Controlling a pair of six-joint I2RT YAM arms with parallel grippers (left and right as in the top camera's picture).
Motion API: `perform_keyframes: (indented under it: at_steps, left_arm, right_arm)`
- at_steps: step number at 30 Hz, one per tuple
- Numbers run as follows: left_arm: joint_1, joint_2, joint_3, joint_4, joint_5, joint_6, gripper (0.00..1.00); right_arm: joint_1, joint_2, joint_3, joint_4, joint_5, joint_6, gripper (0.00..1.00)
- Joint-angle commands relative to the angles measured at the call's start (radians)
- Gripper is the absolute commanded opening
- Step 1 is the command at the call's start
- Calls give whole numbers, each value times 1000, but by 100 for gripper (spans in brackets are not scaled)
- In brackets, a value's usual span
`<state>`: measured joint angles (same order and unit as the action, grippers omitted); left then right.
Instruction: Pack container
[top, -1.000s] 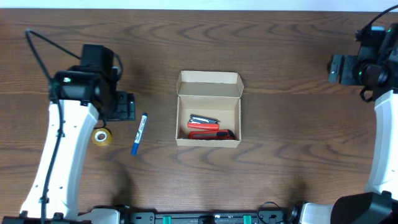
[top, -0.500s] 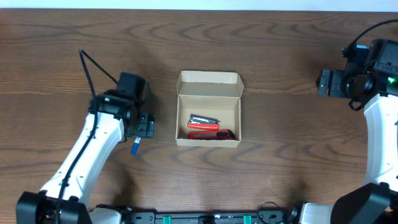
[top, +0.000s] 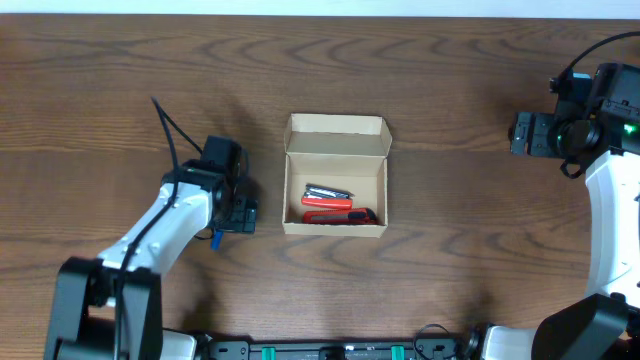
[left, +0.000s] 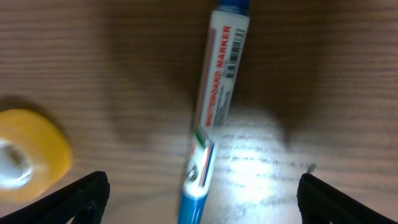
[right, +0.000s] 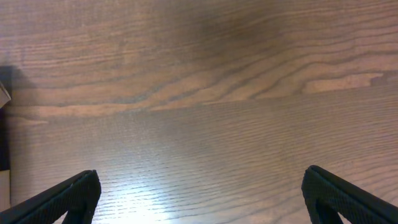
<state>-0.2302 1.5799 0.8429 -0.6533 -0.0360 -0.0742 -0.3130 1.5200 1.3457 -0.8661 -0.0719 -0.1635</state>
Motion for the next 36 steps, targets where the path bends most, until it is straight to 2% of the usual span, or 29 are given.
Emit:
perform_keyframes:
  at_steps: [1,5,8,10,14,16,18,19,20,25,30,36]
  left_arm:
    - [-1,58,-6,16,27,0,95]
    - [-1,110,-6,34,27,0,96]
    - [-1,120,-6,34,27,0,99]
    - [0,120,-6,35,28,0,90]
    - [1,120,-6,35,29,0,64]
    - [1,120,-6,34,29,-1,59]
    - [1,120,-6,34,29,-1,45]
    - [1,120,-6,34,31,-1,32]
    - [1,120,-6,33,36,-1,24]
    - [1,120,-6,30,37,-1,6]
    - [1,113,15,13,64,-19,6]
    - [0,27,149,-55,165,21,6]
  right_arm:
    - [0,-13,-2,-2,-8,18,99]
    - [0,-13,-2,-5,-8,17,99]
    - [0,-13,-2,-5,-8,17,99]
    - [0,-13,-2,-5,-8,17,99]
    - [0,-13,-2,-5,-8,17,99]
    - [0,-13,-2,-5,-8,17,99]
    - [0,-13,-2,-5,-8,17,99]
    - [0,-13,-2,-5,-8,17,99]
    - [0,-13,-2,-5,-8,17,99]
    - [0,-13,-2,-5,-8,17,99]
    - [0,-13,-2,-6,-7,17,99]
    - [0,-13,-2,-5,-7,17,99]
